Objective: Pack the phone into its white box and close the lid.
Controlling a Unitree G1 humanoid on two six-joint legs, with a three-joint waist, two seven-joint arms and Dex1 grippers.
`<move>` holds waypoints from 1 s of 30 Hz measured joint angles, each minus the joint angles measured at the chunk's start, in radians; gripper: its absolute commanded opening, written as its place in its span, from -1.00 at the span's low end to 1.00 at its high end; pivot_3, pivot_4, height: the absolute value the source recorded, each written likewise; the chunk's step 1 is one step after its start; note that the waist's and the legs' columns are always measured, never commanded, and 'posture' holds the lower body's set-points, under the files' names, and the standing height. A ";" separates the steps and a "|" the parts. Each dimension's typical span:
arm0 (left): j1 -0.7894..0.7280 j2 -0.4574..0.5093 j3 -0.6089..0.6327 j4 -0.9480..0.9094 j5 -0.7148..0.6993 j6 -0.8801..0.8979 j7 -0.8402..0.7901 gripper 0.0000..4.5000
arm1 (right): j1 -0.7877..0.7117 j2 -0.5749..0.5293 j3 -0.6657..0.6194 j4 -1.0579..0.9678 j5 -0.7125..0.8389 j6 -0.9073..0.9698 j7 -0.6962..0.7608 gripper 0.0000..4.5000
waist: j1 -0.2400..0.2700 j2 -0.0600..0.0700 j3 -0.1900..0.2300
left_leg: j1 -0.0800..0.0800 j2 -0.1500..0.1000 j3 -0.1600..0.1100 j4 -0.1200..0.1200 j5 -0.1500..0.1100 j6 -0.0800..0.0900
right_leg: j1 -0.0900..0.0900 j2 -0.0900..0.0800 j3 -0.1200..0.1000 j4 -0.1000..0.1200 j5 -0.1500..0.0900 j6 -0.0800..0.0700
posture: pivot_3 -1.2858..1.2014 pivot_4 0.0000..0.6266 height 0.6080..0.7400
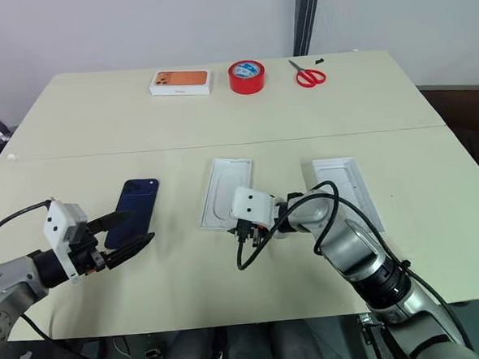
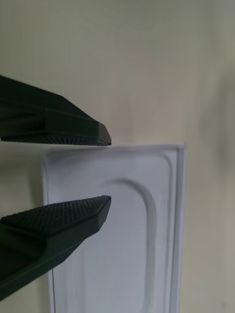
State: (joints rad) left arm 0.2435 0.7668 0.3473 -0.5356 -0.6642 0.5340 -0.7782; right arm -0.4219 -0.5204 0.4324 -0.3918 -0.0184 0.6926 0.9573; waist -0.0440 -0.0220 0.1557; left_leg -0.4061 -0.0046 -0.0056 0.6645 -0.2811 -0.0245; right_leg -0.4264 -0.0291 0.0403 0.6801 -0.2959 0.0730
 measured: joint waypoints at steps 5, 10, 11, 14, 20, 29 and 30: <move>0.013 0.018 -0.010 -0.034 0.002 0.001 -0.025 0.74 | 0.013 0.000 0.017 -0.025 0.005 0.017 -0.021 -0.20 | 0.001 0.000 0.000 | 0.000 0.000 0.000 0.000 0.000 0.000 | 0.000 0.000 0.000 0.000 0.000 0.000 | 0.03 -0.52 0.89; 0.021 0.030 -0.021 -0.036 0.022 0.002 -0.041 0.74 | 0.013 0.003 0.037 -0.024 0.003 0.019 -0.043 -0.30 | 0.001 0.000 0.000 | 0.000 0.000 0.000 0.000 0.000 0.000 | 0.000 0.000 0.000 0.000 0.000 0.000 | 0.03 -0.52 0.89; 0.021 0.030 -0.021 -0.037 0.023 0.002 -0.046 0.74 | 0.013 0.004 0.040 -0.023 0.002 0.019 -0.050 -0.44 | 0.001 0.000 0.000 | 0.000 0.000 0.000 0.000 0.000 0.000 | 0.000 0.000 0.000 0.000 0.000 0.000 | 0.03 -0.52 0.89; 0.021 0.030 -0.021 -0.037 0.025 0.002 -0.048 0.74 | 0.010 0.003 0.052 -0.011 -0.008 0.014 -0.069 -0.98 | 0.001 0.000 0.000 | 0.000 0.000 0.000 0.000 0.000 0.000 | 0.000 0.000 0.000 0.000 0.000 0.000 | 0.03 -0.52 0.89; 0.030 0.030 -0.021 -0.037 0.031 0.002 -0.049 0.74 | 0.008 -0.028 0.066 -0.006 -0.017 -0.046 -0.056 -0.98 | 0.002 0.000 0.000 | 0.000 0.000 0.000 0.000 0.000 0.000 | 0.000 0.000 0.000 0.000 0.000 0.000 | 0.03 -0.52 0.89; 0.036 0.028 -0.020 -0.037 0.032 0.002 -0.047 0.74 | 0.079 -0.132 0.028 -0.107 0.077 -0.085 0.042 -0.98 | 0.002 0.000 0.000 | 0.000 0.000 0.000 0.000 0.000 0.000 | 0.001 0.000 0.000 -0.001 0.000 0.000 | 0.03 -0.52 0.89; 0.037 0.027 -0.020 -0.037 0.032 0.002 -0.047 0.74 | 0.082 -0.136 0.024 -0.112 0.084 -0.085 0.046 -0.98 | 0.002 0.000 0.000 | 0.000 0.000 0.000 0.000 0.000 0.000 | 0.001 0.000 0.000 -0.001 0.000 0.000 | 0.03 -0.52 0.89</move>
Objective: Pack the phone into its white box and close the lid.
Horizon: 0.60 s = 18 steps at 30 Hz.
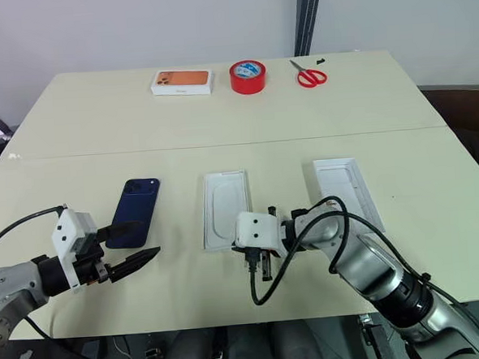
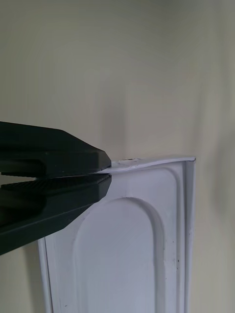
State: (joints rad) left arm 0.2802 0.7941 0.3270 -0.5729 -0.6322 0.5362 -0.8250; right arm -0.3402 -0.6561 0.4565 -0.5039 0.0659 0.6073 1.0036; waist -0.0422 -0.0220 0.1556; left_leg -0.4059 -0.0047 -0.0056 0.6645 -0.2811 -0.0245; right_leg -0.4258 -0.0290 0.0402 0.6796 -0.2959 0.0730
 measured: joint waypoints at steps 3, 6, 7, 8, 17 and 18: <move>0.001 -0.001 0.000 0.000 0.000 0.000 0.000 0.74 | 0.005 -0.002 -0.005 -0.002 0.018 0.000 0.003 -0.98 | 0.000 0.000 0.000 | 0.000 0.000 0.000 0.000 0.000 0.000 | 0.000 0.000 0.000 0.000 0.000 0.000 | 0.03 -0.52 0.89; 0.001 -0.001 0.000 0.000 0.001 0.000 0.001 0.74 | 0.010 0.000 -0.012 -0.005 0.050 0.000 0.010 -0.31 | 0.001 0.000 0.000 | 0.000 0.000 0.000 0.000 0.000 0.000 | 0.000 0.000 0.000 0.000 0.000 0.000 | 0.03 -0.52 0.89; 0.001 -0.002 0.000 0.000 0.001 0.000 0.001 0.74 | 0.011 0.001 -0.018 -0.008 0.065 0.000 0.013 -0.07 | 0.001 0.000 0.000 | 0.000 0.000 0.000 0.000 0.000 0.000 | 0.000 0.000 0.000 0.000 0.000 0.000 | 0.03 -0.52 0.89; 0.001 -0.005 0.000 0.000 0.003 0.000 0.002 0.74 | 0.011 0.006 -0.029 -0.014 0.082 0.000 0.014 0.16 | 0.001 0.000 0.000 | 0.000 0.000 0.000 0.000 0.000 0.000 | 0.000 0.000 0.000 0.000 0.000 0.000 | 0.03 -0.52 0.89; -0.150 -0.068 0.128 0.118 -0.105 0.191 0.218 1.00 | -0.214 0.174 -0.117 0.136 0.139 0.092 -0.120 -0.41 | -0.002 0.000 0.000 | 0.002 0.000 0.000 0.000 0.000 0.000 | 0.001 0.001 0.000 0.002 0.000 0.000 | 0.03 -0.52 0.89; -0.183 -0.078 0.148 0.147 -0.120 0.229 0.267 1.00 | -0.252 0.200 -0.105 0.184 0.114 0.102 -0.153 -0.65 | -0.002 0.000 0.000 | 0.001 0.000 0.000 0.000 0.000 0.000 | 0.000 0.001 0.000 0.002 0.000 0.000 | 0.03 -0.52 0.89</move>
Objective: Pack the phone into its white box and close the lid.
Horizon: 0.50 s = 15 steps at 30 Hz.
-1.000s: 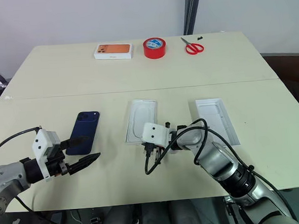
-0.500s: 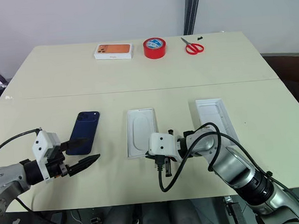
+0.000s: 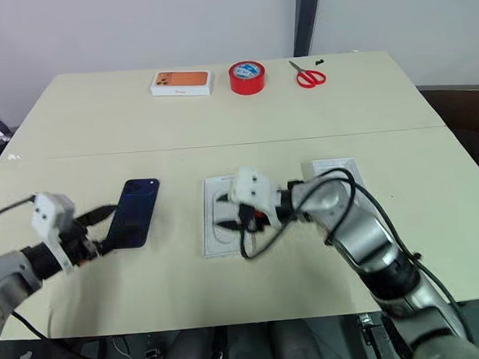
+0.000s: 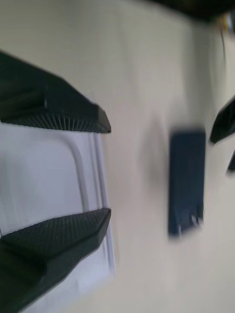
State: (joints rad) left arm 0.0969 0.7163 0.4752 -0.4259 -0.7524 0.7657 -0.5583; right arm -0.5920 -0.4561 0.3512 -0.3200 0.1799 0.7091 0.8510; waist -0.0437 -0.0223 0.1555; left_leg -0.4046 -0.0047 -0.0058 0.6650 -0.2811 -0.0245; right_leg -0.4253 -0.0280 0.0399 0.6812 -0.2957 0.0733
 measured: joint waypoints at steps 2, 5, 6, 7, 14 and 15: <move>-0.038 -0.012 0.024 0.042 -0.004 0.049 0.070 1.00 | -0.041 0.035 0.029 0.059 -0.035 0.002 -0.042 -0.98 | 0.001 0.000 0.000 | -0.002 0.000 0.000 0.000 0.000 0.000 | -0.001 0.000 0.000 -0.001 0.000 0.000 | 0.03 -0.52 0.89; -0.076 -0.022 0.027 0.095 0.001 0.113 0.157 1.00 | -0.082 0.098 0.086 0.133 -0.083 0.000 -0.089 -0.98 | 0.001 0.000 0.000 | -0.002 0.000 0.000 0.000 0.000 0.000 | -0.002 -0.001 0.000 -0.001 0.000 0.000 | 0.03 -0.52 0.89; -0.092 -0.022 0.027 0.111 0.000 0.141 0.179 1.00 | -0.093 0.125 0.102 0.150 -0.099 0.000 -0.106 -0.98 | 0.001 0.000 0.000 | -0.002 0.000 0.000 0.000 0.000 0.000 | -0.002 -0.001 0.000 0.000 0.000 0.000 | 0.03 -0.52 0.89; -0.124 -0.022 0.029 0.138 -0.007 0.185 0.207 1.00 | -0.108 0.157 0.121 0.173 -0.122 -0.002 -0.131 -0.98 | 0.001 0.000 0.000 | -0.002 0.000 0.000 0.000 0.000 0.000 | -0.002 0.000 0.000 0.000 0.000 0.000 | 0.03 -0.52 0.89; -0.342 -0.023 0.053 0.347 -0.072 0.499 0.306 1.00 | -0.183 0.303 0.276 0.318 -0.259 -0.015 -0.222 -0.98 | 0.000 -0.002 -0.001 | -0.003 -0.001 0.000 0.000 0.000 -0.001 | -0.003 0.000 0.000 0.002 0.000 0.000 | 0.03 -0.52 0.89; -0.359 -0.021 0.055 0.358 -0.074 0.524 0.307 1.00 | -0.186 0.310 0.289 0.333 -0.268 -0.010 -0.222 -0.98 | 0.001 -0.003 -0.001 | -0.003 -0.001 0.000 0.001 0.000 -0.001 | -0.003 -0.001 -0.001 0.001 0.000 0.000 | 0.03 -0.52 0.89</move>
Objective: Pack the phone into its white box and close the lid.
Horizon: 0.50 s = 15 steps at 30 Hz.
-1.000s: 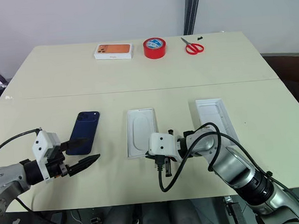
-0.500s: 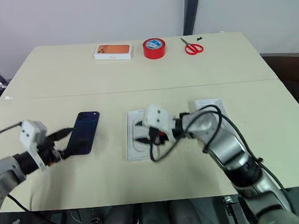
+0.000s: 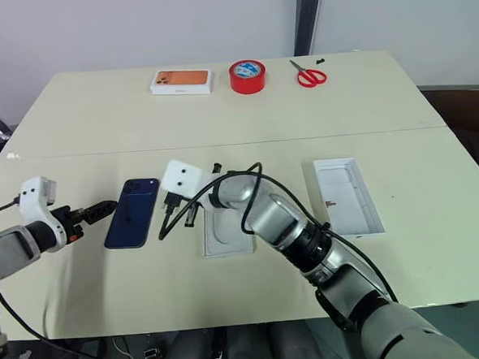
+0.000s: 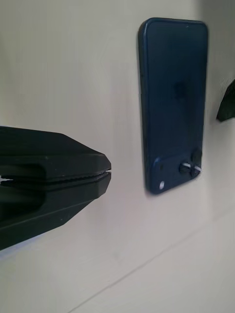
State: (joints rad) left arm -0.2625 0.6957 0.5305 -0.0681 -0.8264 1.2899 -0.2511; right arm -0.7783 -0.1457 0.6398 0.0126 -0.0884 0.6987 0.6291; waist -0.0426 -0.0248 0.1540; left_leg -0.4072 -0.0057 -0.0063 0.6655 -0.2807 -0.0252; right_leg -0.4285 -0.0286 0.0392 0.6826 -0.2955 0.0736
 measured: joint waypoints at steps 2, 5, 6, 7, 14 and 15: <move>-0.030 0.012 -0.016 0.012 0.000 0.055 -0.008 1.00 | -0.008 0.012 0.026 0.031 -0.025 0.005 0.000 -0.98 | 0.000 0.000 0.000 | 0.000 0.000 0.000 0.000 0.000 0.000 | 0.000 -0.001 0.000 0.000 0.000 0.000 | 0.03 -0.52 0.89; -0.051 0.012 -0.053 -0.005 0.000 0.098 -0.032 1.00 | -0.013 0.014 0.056 0.066 -0.064 0.001 -0.001 -0.98 | 0.000 0.000 0.000 | 0.000 -0.001 0.000 0.000 0.000 -0.001 | 0.000 -0.001 0.000 0.000 0.000 0.000 | 0.03 -0.52 0.89; -0.052 0.010 -0.069 -0.022 0.000 0.106 -0.039 1.00 | -0.014 0.013 0.065 0.077 -0.078 -0.002 -0.002 -0.98 | 0.000 0.000 0.000 | 0.000 -0.001 0.000 0.000 0.000 -0.001 | 0.000 -0.001 0.000 0.000 0.000 0.000 | 0.03 -0.52 0.89; -0.054 0.001 -0.084 -0.042 -0.001 0.117 -0.049 1.00 | -0.014 0.011 0.070 0.087 -0.091 -0.008 -0.001 -0.98 | 0.001 0.001 0.000 | 0.000 -0.001 0.000 0.000 0.000 -0.001 | 0.000 -0.002 0.000 0.000 0.000 0.000 | 0.03 -0.52 0.89; -0.046 -0.076 -0.116 -0.153 -0.007 0.166 -0.063 1.00 | -0.014 -0.001 0.082 0.089 -0.135 -0.011 0.029 -0.98 | 0.005 0.002 -0.002 | 0.001 -0.002 0.000 0.000 0.000 -0.001 | 0.001 -0.002 0.000 0.000 0.000 0.000 | 0.03 -0.52 0.89; -0.046 -0.093 -0.116 -0.166 -0.007 0.174 -0.063 1.00 | -0.014 -0.006 0.087 0.089 -0.142 -0.016 0.035 -0.98 | 0.006 0.002 -0.002 | 0.001 -0.002 0.000 0.000 0.000 -0.001 | 0.001 -0.002 0.000 0.000 0.000 0.000 | 0.03 -0.52 0.89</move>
State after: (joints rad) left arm -0.3089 0.6028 0.4143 -0.2338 -0.8337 1.4640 -0.3143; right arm -0.7919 -0.1519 0.7273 0.1019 -0.2301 0.6831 0.6644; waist -0.0365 -0.0225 0.1522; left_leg -0.4065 -0.0076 -0.0065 0.6655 -0.2805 -0.0259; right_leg -0.4274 -0.0310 0.0394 0.6825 -0.2955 0.0735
